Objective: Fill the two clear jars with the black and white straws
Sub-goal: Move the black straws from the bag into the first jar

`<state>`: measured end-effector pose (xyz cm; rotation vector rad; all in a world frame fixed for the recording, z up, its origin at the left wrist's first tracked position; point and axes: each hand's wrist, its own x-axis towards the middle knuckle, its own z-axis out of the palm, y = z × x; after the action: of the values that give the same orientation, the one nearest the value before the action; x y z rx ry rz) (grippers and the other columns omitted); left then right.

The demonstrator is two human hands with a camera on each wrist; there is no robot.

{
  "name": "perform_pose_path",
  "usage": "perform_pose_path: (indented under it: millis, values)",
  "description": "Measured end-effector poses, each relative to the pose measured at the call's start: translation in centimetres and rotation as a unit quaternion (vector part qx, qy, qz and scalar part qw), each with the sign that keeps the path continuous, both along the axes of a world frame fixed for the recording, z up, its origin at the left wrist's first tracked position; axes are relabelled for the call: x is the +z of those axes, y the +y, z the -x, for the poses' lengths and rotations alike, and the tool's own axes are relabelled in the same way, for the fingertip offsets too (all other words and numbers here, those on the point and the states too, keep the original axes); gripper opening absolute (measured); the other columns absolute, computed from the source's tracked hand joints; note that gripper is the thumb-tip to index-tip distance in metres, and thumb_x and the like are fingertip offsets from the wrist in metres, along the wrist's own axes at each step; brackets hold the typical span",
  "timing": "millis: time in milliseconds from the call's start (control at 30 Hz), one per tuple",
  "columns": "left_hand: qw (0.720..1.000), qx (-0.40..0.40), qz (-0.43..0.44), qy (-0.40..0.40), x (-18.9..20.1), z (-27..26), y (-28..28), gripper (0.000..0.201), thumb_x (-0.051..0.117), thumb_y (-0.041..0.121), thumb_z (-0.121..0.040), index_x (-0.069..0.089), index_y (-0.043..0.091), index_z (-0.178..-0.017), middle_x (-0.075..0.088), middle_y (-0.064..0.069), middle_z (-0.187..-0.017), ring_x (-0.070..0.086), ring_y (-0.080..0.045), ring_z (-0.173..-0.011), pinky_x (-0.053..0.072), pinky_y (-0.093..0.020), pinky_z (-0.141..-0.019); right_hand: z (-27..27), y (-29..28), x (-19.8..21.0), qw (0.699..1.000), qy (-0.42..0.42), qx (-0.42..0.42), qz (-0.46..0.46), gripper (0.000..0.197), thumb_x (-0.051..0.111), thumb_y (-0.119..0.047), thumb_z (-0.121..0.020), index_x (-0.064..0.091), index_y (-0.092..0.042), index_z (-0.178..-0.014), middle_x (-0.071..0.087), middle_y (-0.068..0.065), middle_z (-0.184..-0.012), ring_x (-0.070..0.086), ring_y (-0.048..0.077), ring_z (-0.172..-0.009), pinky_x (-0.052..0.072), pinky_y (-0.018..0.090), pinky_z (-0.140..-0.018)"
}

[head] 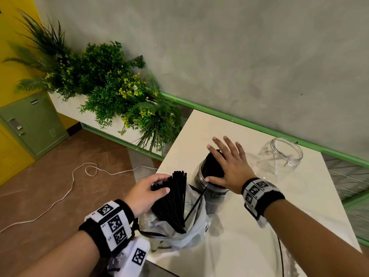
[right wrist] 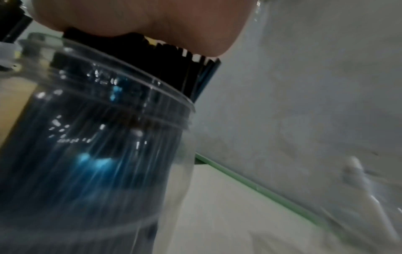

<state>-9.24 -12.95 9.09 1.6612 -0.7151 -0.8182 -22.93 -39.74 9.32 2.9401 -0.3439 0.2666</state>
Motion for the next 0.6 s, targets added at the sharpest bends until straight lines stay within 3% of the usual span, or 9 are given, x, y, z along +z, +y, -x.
perform_pose_path:
  millis: [100, 167, 200, 267, 333, 433, 533, 600]
  values:
    - [1.000, 0.001, -0.003, 0.002, 0.0, -0.1, 0.2, 0.028, 0.063, 0.005, -0.087, 0.063, 0.026, -0.106, 0.067, 0.006, -0.106, 0.062, -0.003, -0.096, 0.046, -0.009, -0.077, -2.3, 0.0, 1.0, 0.998, 0.051, 0.027, 0.008, 0.089, 0.026, -0.086, -0.077, 0.011, -0.037, -0.150, 0.019, -0.006, -0.158, 0.010, 0.026, -0.146, 0.011, 0.051, -0.117]
    - [1.000, 0.003, -0.005, -0.001, 0.0, -0.1, 0.3, 0.028, 0.062, 0.006, -0.088, 0.063, 0.026, -0.107, 0.067, 0.005, -0.108, 0.061, -0.004, -0.099, 0.047, -0.011, -0.080, -2.9, 0.0, 1.2, 0.996, 0.082, 0.014, -0.035, 0.084, 0.029, -0.084, -0.076, 0.026, -0.037, -0.145, 0.039, -0.006, -0.146, 0.032, 0.023, -0.136, 0.029, 0.042, -0.110]
    - [1.000, 0.004, -0.005, -0.002, 0.0, -0.1, 0.4, 0.028, 0.062, 0.006, -0.088, 0.062, 0.026, -0.107, 0.066, 0.006, -0.109, 0.061, -0.004, -0.099, 0.047, -0.012, -0.081, -3.0, 0.0, 1.2, 0.995, 0.082, 0.004, -0.057, 0.080, 0.031, -0.083, -0.076, 0.038, -0.034, -0.139, 0.049, -0.007, -0.135, 0.042, 0.021, -0.124, 0.038, 0.037, -0.101]
    - [1.000, 0.005, -0.004, 0.001, 0.0, 0.0, 0.4, 0.028, 0.062, 0.006, -0.088, 0.063, 0.024, -0.109, 0.066, 0.005, -0.110, 0.061, -0.005, -0.100, 0.047, -0.013, -0.082, -3.1, 0.1, 1.3, 0.996, 0.013, -0.007, -0.091, 0.070, 0.032, -0.080, -0.078, 0.055, -0.027, -0.119, 0.056, -0.006, -0.110, 0.048, 0.018, -0.102, 0.044, 0.034, -0.084]
    - [1.000, 0.004, -0.005, 0.001, 0.0, 0.0, 0.3, 0.028, 0.062, 0.006, -0.088, 0.063, 0.022, -0.111, 0.066, 0.004, -0.110, 0.061, -0.006, -0.101, 0.047, -0.013, -0.081, -3.4, 0.2, 1.4, 0.989, -0.068, -0.033, -0.125, 0.060, 0.035, -0.074, -0.082, 0.060, -0.024, -0.104, 0.056, -0.007, -0.098, 0.045, 0.016, -0.095, 0.043, 0.033, -0.077]
    - [1.000, 0.003, -0.006, -0.002, 0.0, 0.0, 0.2, 0.029, 0.062, 0.006, -0.088, 0.063, 0.022, -0.112, 0.066, 0.005, -0.111, 0.060, -0.002, -0.100, 0.046, -0.008, -0.078, -3.9, 0.1, 1.4, 0.986, -0.073, -0.070, -0.131, 0.052, 0.033, -0.067, -0.085, 0.061, -0.026, -0.103, 0.056, -0.006, -0.101, 0.043, 0.018, -0.101, 0.043, 0.037, -0.082]
    - [1.000, 0.003, -0.008, -0.006, -0.1, 0.1, 0.1, 0.029, 0.063, 0.007, -0.088, 0.062, 0.025, -0.111, 0.065, 0.007, -0.111, 0.060, -0.001, -0.100, 0.045, -0.007, -0.077, -3.9, -0.2, 1.1, 0.985, -0.020, -0.062, -0.160, 0.044, 0.033, -0.055, -0.091, 0.054, -0.031, -0.121, 0.054, -0.004, -0.119, 0.043, 0.023, -0.111, 0.043, 0.041, -0.091]
    - [1.000, 0.004, -0.008, -0.004, -0.1, 0.1, 0.1, 0.029, 0.063, 0.007, -0.088, 0.062, 0.025, -0.110, 0.065, 0.006, -0.111, 0.060, -0.002, -0.100, 0.046, -0.007, -0.078, -3.7, -0.2, 1.0, 0.984, -0.040, -0.032, -0.173, 0.044, 0.031, -0.049, -0.094, 0.049, -0.033, -0.130, 0.054, -0.003, -0.124, 0.044, 0.023, -0.112, 0.042, 0.043, -0.093]
